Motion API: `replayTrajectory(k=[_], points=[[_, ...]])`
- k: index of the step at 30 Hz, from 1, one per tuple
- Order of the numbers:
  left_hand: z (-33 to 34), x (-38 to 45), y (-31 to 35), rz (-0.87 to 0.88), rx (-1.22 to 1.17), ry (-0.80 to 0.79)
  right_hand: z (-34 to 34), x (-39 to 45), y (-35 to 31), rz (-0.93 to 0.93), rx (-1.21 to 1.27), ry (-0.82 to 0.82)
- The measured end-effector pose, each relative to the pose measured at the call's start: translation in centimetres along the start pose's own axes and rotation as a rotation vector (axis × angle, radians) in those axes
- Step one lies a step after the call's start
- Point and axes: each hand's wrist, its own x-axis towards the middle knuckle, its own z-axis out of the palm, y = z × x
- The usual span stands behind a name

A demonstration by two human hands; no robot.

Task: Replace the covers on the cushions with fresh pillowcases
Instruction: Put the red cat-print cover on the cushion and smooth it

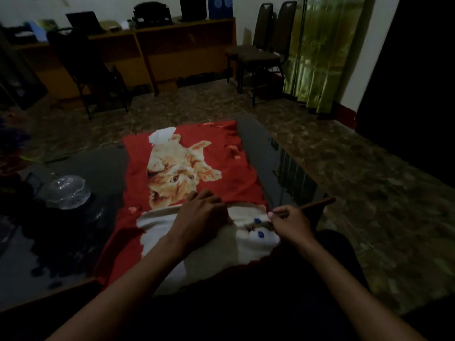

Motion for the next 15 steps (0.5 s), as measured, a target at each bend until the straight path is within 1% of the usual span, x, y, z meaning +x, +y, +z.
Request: replayTrajectory(k=[1,3,6,8,11,13,15], points=[[0.0,0.0,0.4,0.006,0.022,-0.009,0.0,0.0,0.5,0.036,0.02,-0.043],[0.0,-0.1,1.2,0.049,0.041,-0.031,-0.2,0.1,0.9,0.082,0.082,-0.079],[0.3,-1.2,2.3,0.104,-0.052,-0.045,-1.4,0.2,1.4,0.122,0.104,-0.185],[0.3,-1.8,2.8,0.077,-0.102,-0.052,-1.5,-0.1,1.6,0.122,0.004,-0.241],[1.0,-1.9,3.8,0.099,-0.022,-0.059,-1.9,-0.5,1.4,0.035,-0.17,-0.16],[1.2,-1.7,4.3,0.12,0.027,-0.052,-3.0,-0.9,0.6,-0.001,-0.301,-0.174],[1.0,-1.6,4.6,0.13,0.026,-0.025,-4.0,-1.0,0.0,-0.006,-0.397,-0.213]])
